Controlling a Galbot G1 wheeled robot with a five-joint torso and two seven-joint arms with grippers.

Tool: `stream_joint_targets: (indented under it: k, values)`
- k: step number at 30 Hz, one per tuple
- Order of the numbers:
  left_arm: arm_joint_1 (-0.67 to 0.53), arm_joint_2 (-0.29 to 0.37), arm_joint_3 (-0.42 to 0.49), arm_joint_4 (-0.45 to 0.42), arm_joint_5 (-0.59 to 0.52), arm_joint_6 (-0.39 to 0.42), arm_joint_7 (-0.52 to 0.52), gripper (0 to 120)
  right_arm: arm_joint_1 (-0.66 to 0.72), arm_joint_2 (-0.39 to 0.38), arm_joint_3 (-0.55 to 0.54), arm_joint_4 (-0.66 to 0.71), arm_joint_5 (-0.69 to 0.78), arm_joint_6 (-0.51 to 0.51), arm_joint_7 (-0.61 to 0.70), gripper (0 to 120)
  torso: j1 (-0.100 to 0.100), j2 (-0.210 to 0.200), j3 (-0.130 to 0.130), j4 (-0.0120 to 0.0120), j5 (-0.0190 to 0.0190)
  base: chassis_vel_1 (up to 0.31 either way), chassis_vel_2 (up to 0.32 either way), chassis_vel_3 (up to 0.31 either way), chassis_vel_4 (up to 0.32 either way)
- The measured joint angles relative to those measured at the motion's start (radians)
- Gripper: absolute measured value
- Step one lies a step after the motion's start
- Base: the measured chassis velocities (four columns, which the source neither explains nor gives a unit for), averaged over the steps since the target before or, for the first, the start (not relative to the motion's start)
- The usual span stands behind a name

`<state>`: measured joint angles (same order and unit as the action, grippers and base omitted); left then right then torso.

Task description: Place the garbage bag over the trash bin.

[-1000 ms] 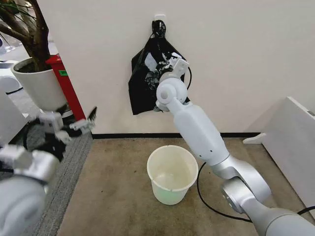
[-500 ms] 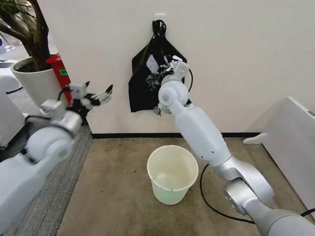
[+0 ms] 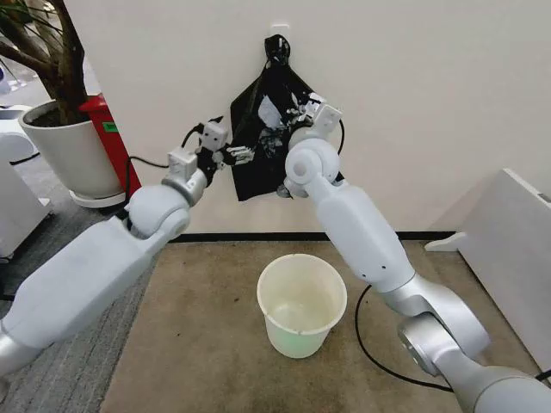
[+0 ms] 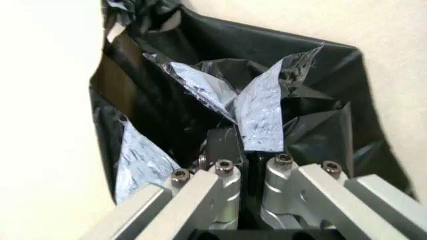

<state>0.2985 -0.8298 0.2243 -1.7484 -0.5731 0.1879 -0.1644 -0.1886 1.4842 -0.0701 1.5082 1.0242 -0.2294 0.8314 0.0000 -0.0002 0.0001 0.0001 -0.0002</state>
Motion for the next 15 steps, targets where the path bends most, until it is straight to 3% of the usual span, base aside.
stream_joint_targets:
  k: [3,6,10,15]
  values:
    - [-0.028,-0.028,0.037,0.066,0.04,-0.017,0.034,100,0.012,0.007,0.006,0.0,0.014,0.004,-0.004,0,0.0,0.0,0.0,0.0003,0.0,0.0,0.0,0.0,0.0]
    - [-0.057,-0.06,0.076,0.138,0.069,-0.093,0.068,100,0.016,0.004,0.007,0.004,0.019,0.006,-0.011,0,0.0,0.0,0.0,-0.0002,0.0001,0.0,0.0,0.0,0.0]
    - [-0.082,-0.092,0.113,0.184,0.071,-0.152,0.073,100,0.017,0.001,0.008,0.011,0.025,0.007,-0.012,0,0.0,0.0,0.0,-0.0004,0.0003,0.0,0.0,0.0,0.0]
    - [-0.093,-0.11,0.129,0.208,0.069,-0.161,0.065,100,0.018,-0.002,0.007,0.015,0.028,0.008,-0.012,0,0.0,0.0,0.0,-0.0001,0.0004,0.0,0.0,0.0,0.0]
